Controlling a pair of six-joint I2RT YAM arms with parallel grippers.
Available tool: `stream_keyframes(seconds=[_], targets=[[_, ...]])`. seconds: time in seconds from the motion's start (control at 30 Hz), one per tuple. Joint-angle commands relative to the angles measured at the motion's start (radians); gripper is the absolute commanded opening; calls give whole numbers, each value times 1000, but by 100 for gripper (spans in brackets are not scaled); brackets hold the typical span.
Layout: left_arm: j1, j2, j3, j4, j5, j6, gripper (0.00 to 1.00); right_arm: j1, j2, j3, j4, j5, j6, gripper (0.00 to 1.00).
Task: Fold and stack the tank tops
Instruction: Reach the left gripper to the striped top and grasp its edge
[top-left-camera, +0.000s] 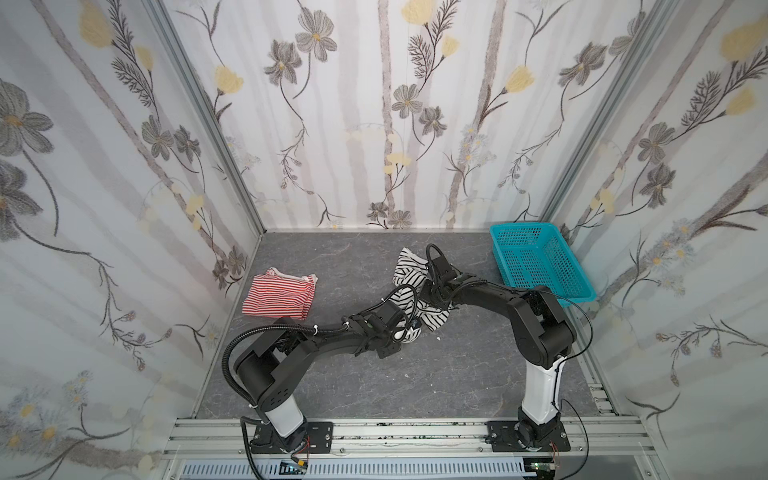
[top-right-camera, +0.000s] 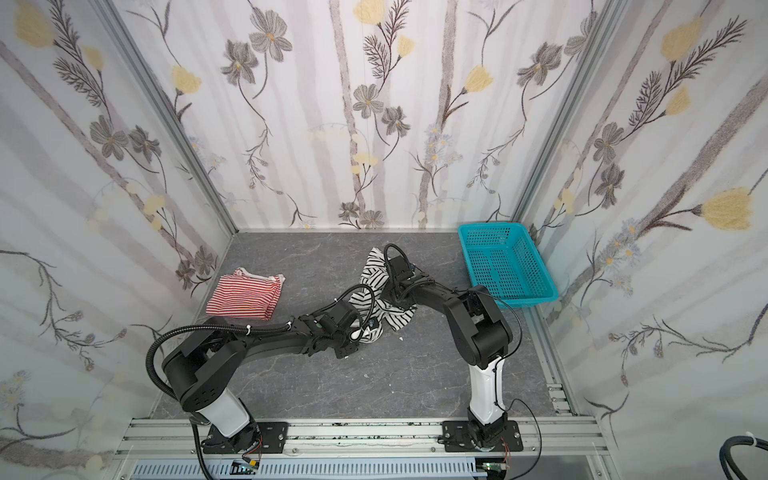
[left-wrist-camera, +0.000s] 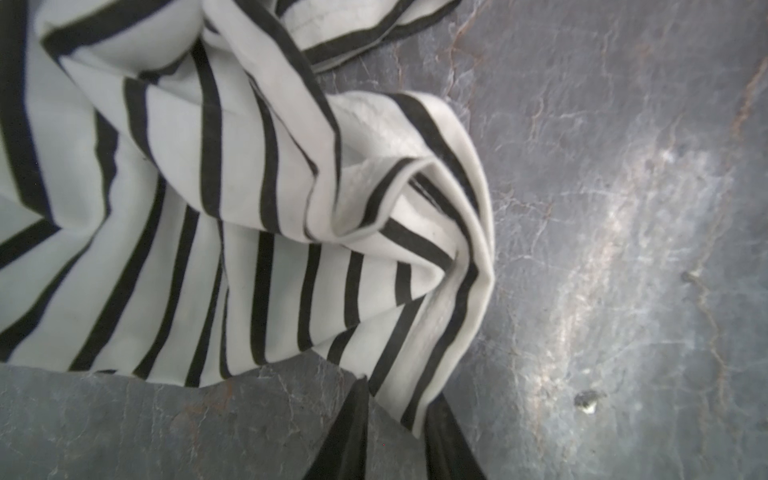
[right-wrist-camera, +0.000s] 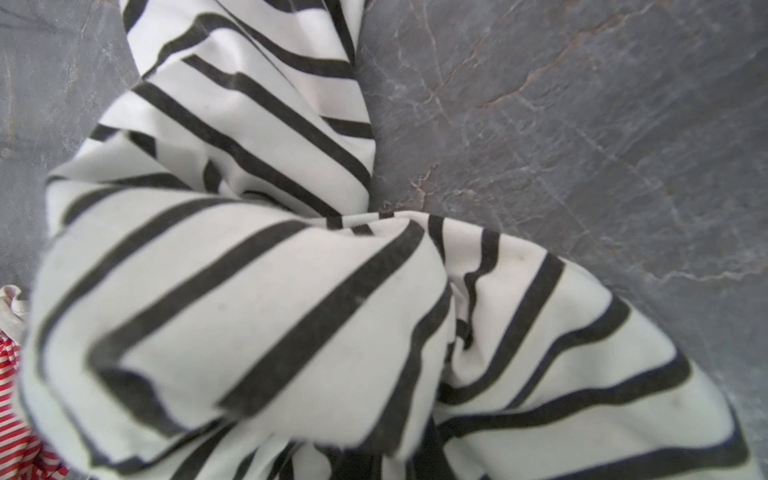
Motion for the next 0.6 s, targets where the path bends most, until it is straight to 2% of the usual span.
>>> stream_keyframes(seconds=[0.0,0.17,0.2,0.23,0.3,0.4,0.43,0.5,0.57], targets=[[-1,-4,-2,-7,13,9,12,2,-17,2,33,-4,9,0],[5,-17,-1,-12,24,-7,7,2,-39,-5,33,-4,0,0],[10,-27,-1,-15,33,-11,3,3,-46,-7,32,-4,-4,2],[16,-40,0,-18,43,-17,0,2,-57,-9,33,-5,-9,6],[30,-69,4,-30,64,-26,0,2,-86,-18,34,-5,-22,16],[51,-121,15,-76,86,-25,0,3,-157,-45,47,-10,-38,45],[60,-143,17,-91,93,-25,0,5,-184,-53,47,-14,-47,51],[76,-183,21,-122,103,-27,0,9,-232,-66,27,-8,-63,57],[94,-222,19,-145,111,-33,0,9,-282,-94,12,-3,-71,57]])
